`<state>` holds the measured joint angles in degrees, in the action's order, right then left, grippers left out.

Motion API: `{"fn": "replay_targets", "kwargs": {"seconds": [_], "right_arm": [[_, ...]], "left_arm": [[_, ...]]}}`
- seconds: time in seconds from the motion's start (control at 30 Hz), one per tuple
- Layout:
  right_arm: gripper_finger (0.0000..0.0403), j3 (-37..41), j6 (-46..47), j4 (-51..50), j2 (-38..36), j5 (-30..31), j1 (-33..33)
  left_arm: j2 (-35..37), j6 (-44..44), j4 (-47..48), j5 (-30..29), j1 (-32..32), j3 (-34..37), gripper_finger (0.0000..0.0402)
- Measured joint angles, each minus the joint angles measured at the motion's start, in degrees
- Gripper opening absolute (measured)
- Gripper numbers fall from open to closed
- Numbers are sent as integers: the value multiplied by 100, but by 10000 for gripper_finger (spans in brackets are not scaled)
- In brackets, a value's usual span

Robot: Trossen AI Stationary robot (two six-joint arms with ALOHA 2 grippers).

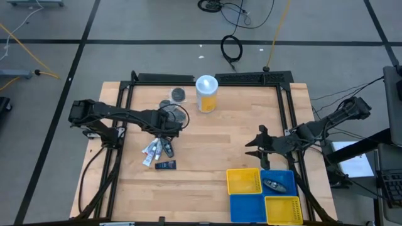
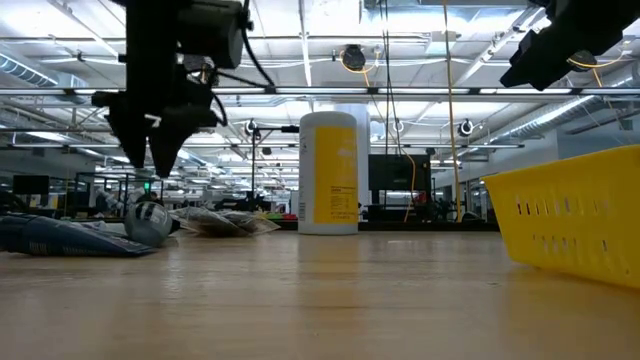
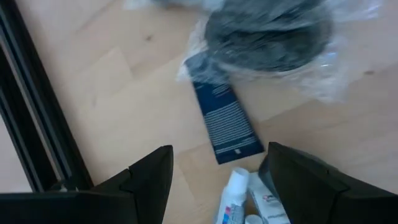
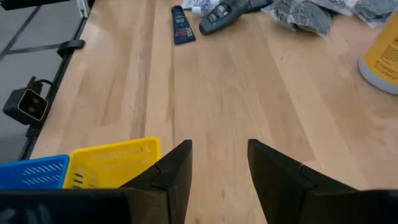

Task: Pick & Place Travel size toiletries
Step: Put the top shave cream into the bottom blue basket

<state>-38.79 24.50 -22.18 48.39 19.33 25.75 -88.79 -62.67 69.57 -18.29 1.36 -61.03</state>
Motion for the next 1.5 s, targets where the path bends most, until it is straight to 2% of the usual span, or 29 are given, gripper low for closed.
{"fn": "replay_targets", "kwargs": {"seconds": [0.17, 0.37, 0.7, 1.0, 1.5], "right_arm": [[146, 0, -143, 118, 96, 2, -34], [146, 0, -167, 137, 122, 2, -34], [142, 0, -295, 134, 122, 4, -34], [141, 0, -429, 133, 120, 7, -34], [141, 0, -427, 132, 120, 9, -34]], "left_arm": [[0, 230, -534, 89, 311, 333, 255], [0, 720, -1467, 516, 709, 720, 255], [0, 662, -1803, 543, 1060, 1163, 255], [0, 732, -2677, 674, 1202, 1584, 255], [0, 707, -2780, 599, 1345, 1600, 255]]}}
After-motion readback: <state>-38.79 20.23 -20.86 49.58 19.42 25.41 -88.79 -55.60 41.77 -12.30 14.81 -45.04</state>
